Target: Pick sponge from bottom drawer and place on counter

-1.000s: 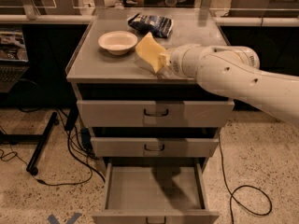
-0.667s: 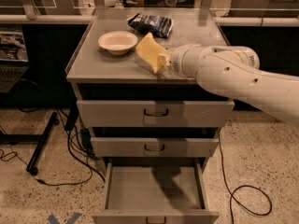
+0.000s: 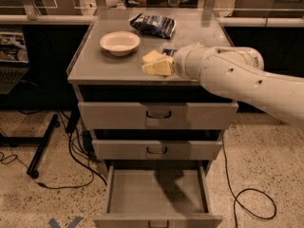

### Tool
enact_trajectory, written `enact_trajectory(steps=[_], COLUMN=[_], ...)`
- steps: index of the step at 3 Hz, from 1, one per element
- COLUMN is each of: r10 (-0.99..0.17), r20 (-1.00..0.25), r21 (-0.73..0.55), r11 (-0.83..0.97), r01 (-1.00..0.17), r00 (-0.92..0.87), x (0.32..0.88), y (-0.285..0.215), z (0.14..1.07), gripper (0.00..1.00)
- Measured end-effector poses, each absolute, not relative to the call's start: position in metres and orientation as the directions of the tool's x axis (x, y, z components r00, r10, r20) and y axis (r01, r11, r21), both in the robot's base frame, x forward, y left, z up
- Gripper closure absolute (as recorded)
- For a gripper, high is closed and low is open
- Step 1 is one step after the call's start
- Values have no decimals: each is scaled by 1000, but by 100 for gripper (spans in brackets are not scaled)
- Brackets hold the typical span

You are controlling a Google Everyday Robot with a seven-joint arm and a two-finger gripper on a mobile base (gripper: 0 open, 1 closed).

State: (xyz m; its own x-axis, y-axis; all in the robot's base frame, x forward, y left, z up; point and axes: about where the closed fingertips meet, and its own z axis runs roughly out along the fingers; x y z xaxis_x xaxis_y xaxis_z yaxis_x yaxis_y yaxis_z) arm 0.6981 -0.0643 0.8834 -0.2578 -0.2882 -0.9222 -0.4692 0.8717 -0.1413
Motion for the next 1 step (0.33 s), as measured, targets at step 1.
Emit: enact_trajectory(steps=[1], r10=[-288], r20=[-922], r21=[-141], r11=[872], r01=[-469], r00=[-258], x=[698], y=[-64], z=[883], gripper=[0])
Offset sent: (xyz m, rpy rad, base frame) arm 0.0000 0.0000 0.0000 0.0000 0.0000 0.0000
